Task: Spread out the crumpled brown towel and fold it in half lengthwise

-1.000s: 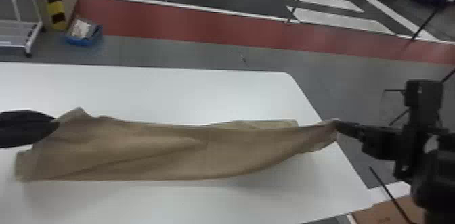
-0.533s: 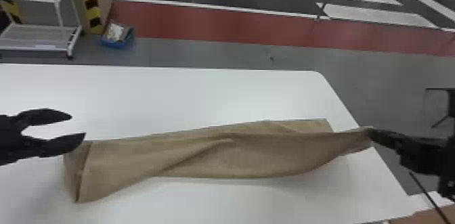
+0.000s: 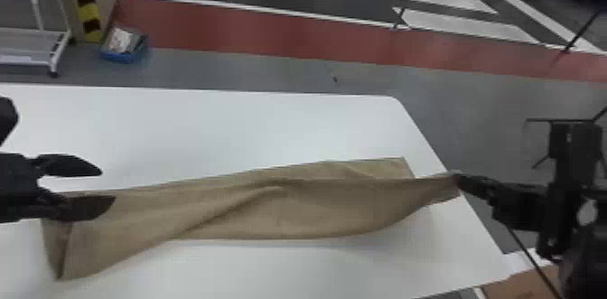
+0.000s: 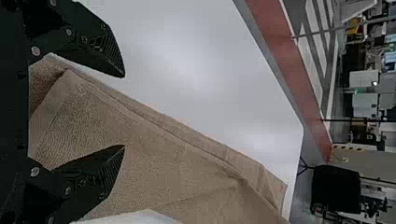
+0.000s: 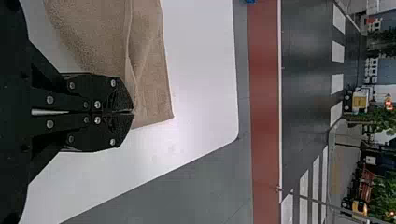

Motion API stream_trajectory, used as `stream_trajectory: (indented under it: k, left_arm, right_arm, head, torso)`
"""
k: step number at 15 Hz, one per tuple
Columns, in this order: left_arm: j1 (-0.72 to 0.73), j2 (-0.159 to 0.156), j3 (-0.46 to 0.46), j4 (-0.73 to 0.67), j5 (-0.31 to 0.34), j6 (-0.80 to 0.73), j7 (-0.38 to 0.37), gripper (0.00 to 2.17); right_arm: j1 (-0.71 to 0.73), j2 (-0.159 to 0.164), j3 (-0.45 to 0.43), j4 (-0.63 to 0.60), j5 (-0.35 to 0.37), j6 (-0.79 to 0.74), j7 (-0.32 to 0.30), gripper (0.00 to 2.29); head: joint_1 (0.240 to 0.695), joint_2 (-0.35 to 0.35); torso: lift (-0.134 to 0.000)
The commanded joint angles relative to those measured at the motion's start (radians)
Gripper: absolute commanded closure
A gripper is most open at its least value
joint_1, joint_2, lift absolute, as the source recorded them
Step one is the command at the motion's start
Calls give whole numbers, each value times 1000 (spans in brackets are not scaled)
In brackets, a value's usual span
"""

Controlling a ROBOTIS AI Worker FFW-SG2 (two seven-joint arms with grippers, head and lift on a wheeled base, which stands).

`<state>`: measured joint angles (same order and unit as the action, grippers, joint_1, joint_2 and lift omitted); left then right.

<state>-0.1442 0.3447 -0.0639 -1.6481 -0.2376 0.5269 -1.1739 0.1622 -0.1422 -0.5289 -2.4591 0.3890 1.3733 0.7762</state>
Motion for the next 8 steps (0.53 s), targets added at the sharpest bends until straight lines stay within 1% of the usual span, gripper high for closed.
stream_trajectory:
  k: [1, 3, 4, 6, 8]
  left_arm:
    - [-44, -7, -59, 31, -54, 80, 0, 518]
    - [-75, -12, -97, 59, -103, 120, 0, 518]
    - [-81, -13, -103, 70, -115, 138, 2, 518]
    - [-90, -13, -106, 91, -121, 138, 8, 518]
    - [-104, -12, -100, 102, -131, 175, 13, 518]
  right_arm:
    - [0, 6, 4, 0, 2, -6, 0, 1207]
    - [0, 10, 4, 2, 5, -12, 0, 1207]
    - [2, 10, 3, 2, 5, -12, 0, 1207]
    - [2, 10, 1, 3, 5, -15, 0, 1207]
    - [2, 10, 1, 5, 4, -15, 0, 1207]
  head:
    - [695, -330]
    - [695, -332]
    - [695, -331]
    - [695, -328]
    - [695, -324]
  torso:
    - [-124]
    - [-124]
    - [-124]
    - [-124]
    - [-124]
